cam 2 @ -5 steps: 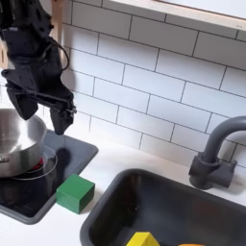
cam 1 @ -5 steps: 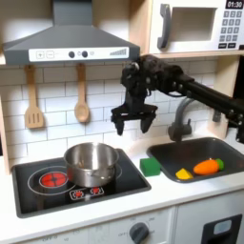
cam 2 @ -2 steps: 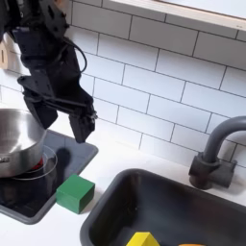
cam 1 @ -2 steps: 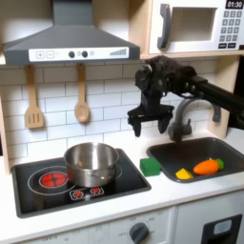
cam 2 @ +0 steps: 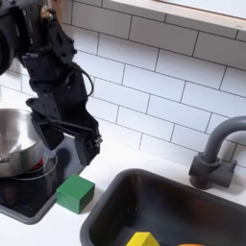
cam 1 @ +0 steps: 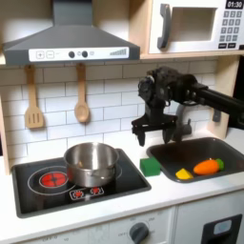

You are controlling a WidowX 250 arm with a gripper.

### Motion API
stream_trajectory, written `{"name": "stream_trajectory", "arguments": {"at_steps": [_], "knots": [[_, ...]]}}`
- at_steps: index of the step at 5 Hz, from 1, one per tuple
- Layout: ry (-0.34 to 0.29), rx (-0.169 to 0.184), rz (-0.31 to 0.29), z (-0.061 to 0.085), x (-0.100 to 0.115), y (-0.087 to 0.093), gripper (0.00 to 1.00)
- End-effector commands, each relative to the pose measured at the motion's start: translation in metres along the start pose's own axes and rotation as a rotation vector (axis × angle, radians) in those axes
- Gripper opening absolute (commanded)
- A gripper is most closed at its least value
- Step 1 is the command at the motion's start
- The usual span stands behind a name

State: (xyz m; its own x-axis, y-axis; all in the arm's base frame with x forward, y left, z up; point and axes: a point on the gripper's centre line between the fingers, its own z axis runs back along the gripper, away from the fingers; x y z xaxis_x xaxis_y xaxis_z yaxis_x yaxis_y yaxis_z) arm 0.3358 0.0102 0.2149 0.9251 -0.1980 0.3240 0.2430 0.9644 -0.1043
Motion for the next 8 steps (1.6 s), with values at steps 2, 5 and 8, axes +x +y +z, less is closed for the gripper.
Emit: {"name": "stream_trajectory", "arguments": {"at_steps": [2, 5, 8], "knots": [[0.067, -0.006, -0.013, -0.035, -0.009, 0.003, 1.0], [0.112, 0.016, -0.017, -0.052, -0.011, 0.01, 1.0], [0.155, 0.014, -0.046, -0.067, -0.013, 0.003, 1.0]]}}
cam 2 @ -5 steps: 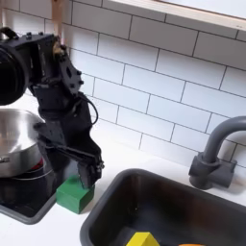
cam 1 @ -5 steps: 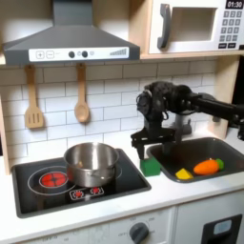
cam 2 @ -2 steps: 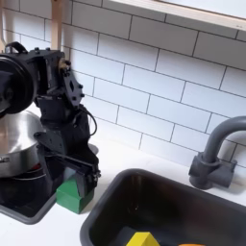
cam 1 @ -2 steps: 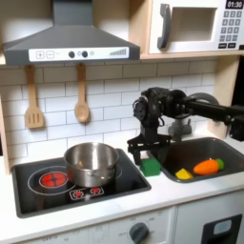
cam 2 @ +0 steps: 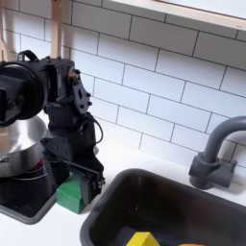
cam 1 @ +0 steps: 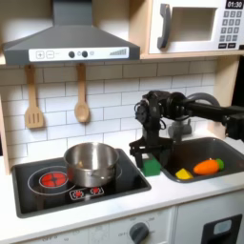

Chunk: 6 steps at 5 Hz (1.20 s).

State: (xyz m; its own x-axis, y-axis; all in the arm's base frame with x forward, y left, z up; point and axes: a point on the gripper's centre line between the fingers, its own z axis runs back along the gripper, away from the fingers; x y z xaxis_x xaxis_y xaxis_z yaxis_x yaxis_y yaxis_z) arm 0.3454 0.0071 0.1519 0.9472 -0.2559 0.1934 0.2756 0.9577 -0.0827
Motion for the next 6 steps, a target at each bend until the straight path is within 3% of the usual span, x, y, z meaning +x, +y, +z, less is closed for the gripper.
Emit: {"name": "stream_trajectory", "arguments": {"at_steps": [1, 2, 3, 4, 5, 6], "knots": [[0.025, 0.017, -0.011, -0.008, 0.0, -0.003, 1.0], [0.055, 0.013, -0.019, -0.016, -0.002, -0.005, 0.35], [0.046, 0.032, -0.012, -0.013, -0.002, -0.001, 0.0], [0.048, 0.03, -0.007, -0.013, -0.003, 0.0, 0.0], [0.009, 0.024, -0.032, 0.002, -0.002, -0.004, 0.0], [0.013, 0.021, -0.038, 0.005, -0.003, -0.006, 0.0]]}}
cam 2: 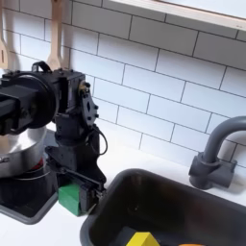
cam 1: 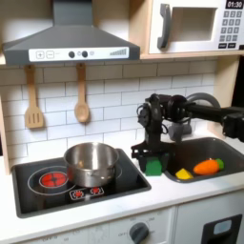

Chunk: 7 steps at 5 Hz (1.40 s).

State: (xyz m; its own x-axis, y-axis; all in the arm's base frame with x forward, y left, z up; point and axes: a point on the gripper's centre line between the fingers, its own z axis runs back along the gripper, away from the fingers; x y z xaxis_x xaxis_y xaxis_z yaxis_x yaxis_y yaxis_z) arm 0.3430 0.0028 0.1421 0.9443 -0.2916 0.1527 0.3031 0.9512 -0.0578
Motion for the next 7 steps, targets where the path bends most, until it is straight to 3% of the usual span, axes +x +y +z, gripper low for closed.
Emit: {"name": "stream_trajectory", "arguments": {"at_steps": [1, 2, 4, 6, 7], "knots": [[-0.068, 0.004, -0.022, 0.032, 0.002, -0.006, 0.0], [-0.072, -0.006, -0.027, 0.036, 0.002, -0.008, 0.0], [-0.12, -0.01, -0.043, 0.062, 0.012, -0.011, 0.0], [-0.216, -0.014, -0.073, 0.098, 0.019, -0.019, 0.0], [-0.26, -0.036, -0.087, 0.114, 0.018, -0.024, 0.0]]}}
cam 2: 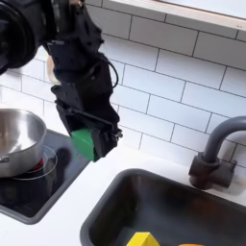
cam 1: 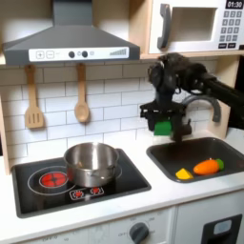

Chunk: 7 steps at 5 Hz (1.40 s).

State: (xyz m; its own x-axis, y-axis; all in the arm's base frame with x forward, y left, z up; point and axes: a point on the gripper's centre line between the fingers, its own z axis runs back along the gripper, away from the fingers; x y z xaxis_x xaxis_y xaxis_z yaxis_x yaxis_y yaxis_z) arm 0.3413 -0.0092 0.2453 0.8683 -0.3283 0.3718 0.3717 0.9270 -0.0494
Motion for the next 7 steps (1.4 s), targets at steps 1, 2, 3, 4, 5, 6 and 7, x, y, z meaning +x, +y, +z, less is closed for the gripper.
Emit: {"name": "stream_trajectory", "arguments": {"at_steps": [1, 2, 3, 4, 5, 6, 7], "knots": [[-0.07, -0.065, -0.039, 0.019, 0.009, -0.014, 0.0], [-0.09, -0.071, -0.051, 0.024, 0.013, -0.019, 0.0], [-0.126, -0.073, -0.056, 0.036, 0.017, -0.022, 0.0], [-0.171, -0.114, -0.055, 0.045, 0.022, -0.03, 0.0], [-0.192, -0.134, -0.049, 0.046, 0.025, -0.035, 0.0], [-0.228, -0.193, -0.036, 0.047, 0.029, -0.038, 0.0], [-0.276, -0.255, 0.002, 0.052, 0.032, -0.038, 0.0]]}}
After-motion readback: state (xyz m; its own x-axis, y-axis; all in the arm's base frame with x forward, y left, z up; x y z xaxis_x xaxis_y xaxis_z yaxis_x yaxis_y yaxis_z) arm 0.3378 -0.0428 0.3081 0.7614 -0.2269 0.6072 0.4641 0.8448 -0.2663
